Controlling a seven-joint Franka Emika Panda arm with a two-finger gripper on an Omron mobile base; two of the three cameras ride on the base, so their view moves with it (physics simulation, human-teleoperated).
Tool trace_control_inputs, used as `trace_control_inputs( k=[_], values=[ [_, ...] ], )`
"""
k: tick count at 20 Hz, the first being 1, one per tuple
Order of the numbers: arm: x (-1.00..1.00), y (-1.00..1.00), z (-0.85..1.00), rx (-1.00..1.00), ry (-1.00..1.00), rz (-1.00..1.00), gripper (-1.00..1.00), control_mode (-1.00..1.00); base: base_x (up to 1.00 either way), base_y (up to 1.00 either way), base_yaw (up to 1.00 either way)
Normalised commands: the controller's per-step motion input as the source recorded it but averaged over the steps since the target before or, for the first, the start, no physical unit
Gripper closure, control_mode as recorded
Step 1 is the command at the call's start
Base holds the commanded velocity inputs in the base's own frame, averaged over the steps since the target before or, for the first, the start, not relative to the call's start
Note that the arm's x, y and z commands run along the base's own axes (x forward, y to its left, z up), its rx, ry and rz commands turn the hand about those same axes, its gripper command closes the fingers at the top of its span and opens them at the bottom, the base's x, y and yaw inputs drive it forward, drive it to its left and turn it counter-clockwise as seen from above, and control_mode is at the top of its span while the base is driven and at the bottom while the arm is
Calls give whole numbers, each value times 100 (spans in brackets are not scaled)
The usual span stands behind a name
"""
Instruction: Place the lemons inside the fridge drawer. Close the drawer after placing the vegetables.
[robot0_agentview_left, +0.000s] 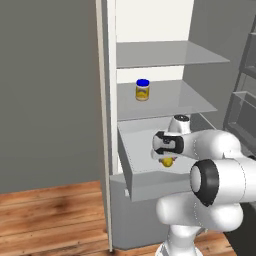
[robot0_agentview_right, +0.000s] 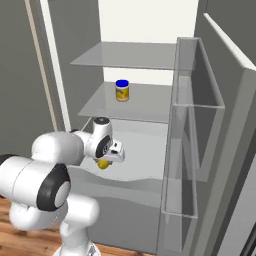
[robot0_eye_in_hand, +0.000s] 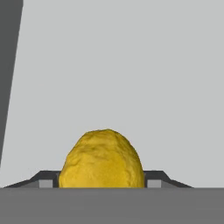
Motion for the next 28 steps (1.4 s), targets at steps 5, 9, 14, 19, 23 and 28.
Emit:
trace_control_inputs(
  k=[5,9,14,19,23,28],
  values=[
    [0,-1,-64,-1,9,0,100,-100,0,0,0],
    [0,0,-46,0,5,0,100,-100,0,0,0],
    [-9,-7,-32,0,2,0,-100,-100,0,0,0],
    [-4,-4,0,0,0,0,-100,-100,0,0,0],
    [0,0,61,0,-2,0,-100,-100,0,0,0],
    [9,4,99,0,-5,0,-100,-100,0,0,0]
  ],
)
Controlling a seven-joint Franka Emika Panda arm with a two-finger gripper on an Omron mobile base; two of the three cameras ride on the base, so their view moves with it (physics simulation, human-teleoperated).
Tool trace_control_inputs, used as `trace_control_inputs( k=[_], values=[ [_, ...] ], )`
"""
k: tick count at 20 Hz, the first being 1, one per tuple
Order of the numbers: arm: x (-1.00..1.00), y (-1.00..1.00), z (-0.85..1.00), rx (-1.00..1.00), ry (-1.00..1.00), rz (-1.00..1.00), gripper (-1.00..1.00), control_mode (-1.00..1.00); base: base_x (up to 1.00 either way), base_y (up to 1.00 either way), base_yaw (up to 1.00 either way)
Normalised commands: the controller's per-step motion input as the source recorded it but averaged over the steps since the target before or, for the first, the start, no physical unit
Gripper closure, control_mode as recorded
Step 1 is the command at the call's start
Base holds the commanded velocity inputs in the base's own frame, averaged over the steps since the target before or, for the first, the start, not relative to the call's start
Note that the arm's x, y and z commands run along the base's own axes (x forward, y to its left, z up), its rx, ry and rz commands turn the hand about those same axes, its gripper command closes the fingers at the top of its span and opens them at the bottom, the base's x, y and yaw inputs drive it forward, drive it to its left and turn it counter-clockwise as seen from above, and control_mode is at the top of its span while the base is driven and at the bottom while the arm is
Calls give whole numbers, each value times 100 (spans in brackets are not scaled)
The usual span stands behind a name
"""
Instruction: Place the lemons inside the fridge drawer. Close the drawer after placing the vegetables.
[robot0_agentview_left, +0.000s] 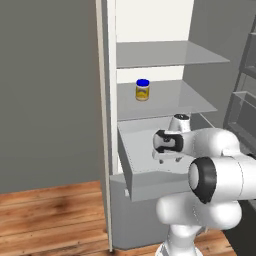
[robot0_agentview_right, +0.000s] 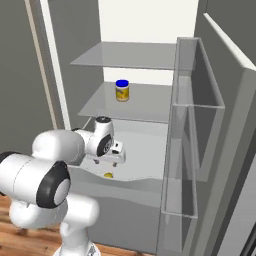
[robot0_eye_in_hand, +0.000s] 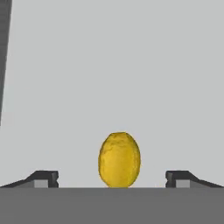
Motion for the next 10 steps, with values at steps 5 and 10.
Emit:
trace_control_inputs(
  k=[5,10],
  values=[
    [-17,5,100,0,-12,0,-100,-100,0,0,0],
    [-62,0,79,0,-20,0,-100,-100,0,0,0]
  ],
)
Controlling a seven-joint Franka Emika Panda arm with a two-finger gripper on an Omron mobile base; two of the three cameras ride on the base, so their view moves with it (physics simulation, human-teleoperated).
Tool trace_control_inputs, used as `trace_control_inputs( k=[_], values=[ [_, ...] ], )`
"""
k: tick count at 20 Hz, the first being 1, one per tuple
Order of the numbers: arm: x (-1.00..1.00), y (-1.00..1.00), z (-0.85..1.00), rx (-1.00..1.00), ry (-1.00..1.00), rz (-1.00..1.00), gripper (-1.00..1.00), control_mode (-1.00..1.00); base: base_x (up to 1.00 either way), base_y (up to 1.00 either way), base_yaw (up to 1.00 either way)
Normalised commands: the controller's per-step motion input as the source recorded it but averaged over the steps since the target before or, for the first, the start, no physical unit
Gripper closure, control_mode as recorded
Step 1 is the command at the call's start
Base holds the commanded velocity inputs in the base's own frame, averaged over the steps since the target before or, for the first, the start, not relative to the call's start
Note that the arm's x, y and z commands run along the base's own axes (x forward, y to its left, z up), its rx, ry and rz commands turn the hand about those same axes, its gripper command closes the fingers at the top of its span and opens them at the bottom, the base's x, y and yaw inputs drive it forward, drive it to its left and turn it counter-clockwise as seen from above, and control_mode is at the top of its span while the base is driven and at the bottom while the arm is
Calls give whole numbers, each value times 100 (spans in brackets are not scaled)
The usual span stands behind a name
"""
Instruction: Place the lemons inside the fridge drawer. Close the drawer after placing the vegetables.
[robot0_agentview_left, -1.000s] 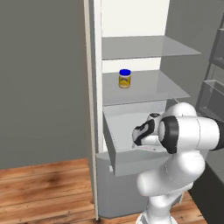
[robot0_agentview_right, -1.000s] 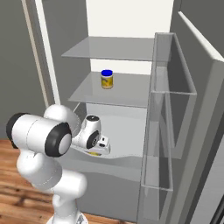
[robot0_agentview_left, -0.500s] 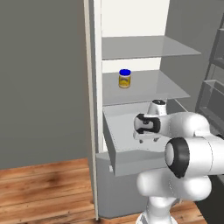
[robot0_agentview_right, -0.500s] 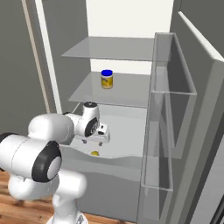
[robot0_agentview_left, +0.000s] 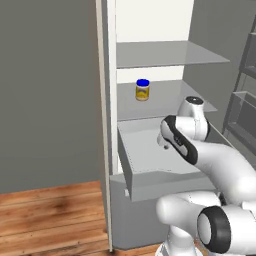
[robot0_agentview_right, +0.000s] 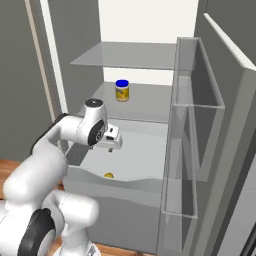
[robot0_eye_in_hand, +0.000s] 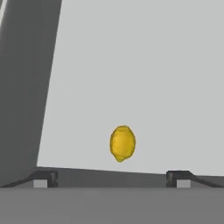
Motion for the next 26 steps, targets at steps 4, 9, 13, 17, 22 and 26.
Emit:
trace_control_inputs(
  k=[4,9,13,17,22,26],
  values=[
    [-41,31,34,0,-9,-3,-100,-100,0,0,0],
    [-1,2,-1,0,0,0,-100,-100,0,0,0],
    [0,1,-5,0,0,0,-100,100,-9,0,0],
    [0,0,0,0,0,0,-100,100,-86,2,14],
    [0,0,0,0,0,0,-100,100,-100,31,25],
    [0,0,0,0,0,0,-100,100,-100,49,26]
  ],
)
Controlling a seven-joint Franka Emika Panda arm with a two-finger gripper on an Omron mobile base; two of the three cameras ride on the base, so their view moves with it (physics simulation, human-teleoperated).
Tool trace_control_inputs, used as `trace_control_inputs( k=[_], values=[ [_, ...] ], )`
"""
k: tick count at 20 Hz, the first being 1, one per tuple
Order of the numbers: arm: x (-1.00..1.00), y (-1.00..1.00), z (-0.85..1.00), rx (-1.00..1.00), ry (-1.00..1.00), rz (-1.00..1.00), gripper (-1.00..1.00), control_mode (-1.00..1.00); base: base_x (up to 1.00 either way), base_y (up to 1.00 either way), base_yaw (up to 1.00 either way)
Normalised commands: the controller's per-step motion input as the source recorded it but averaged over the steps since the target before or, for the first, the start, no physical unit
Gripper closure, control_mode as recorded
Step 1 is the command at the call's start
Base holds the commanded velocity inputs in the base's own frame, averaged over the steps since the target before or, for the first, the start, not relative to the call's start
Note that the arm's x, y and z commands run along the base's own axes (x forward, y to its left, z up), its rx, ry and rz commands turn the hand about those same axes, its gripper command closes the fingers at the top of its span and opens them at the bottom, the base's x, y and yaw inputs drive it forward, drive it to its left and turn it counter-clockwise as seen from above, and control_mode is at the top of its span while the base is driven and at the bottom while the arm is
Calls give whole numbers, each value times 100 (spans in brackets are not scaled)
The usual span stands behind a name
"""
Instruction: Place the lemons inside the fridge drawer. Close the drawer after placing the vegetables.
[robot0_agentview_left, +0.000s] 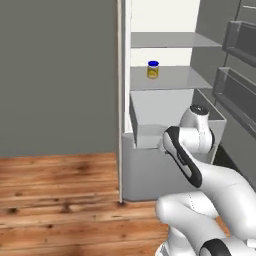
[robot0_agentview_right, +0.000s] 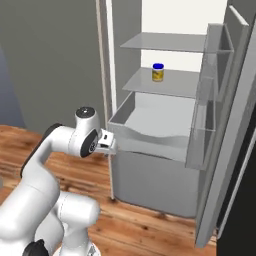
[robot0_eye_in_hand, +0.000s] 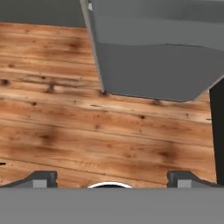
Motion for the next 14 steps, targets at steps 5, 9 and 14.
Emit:
trace_control_inputs(
  k=[5,9,14],
  values=[
    [0,0,0,0,0,0,-100,100,-100,64,29],
    [0,0,0,0,0,0,-100,100,-100,96,37],
    [0,0,0,0,0,0,-100,100,-95,100,43]
  ],
)
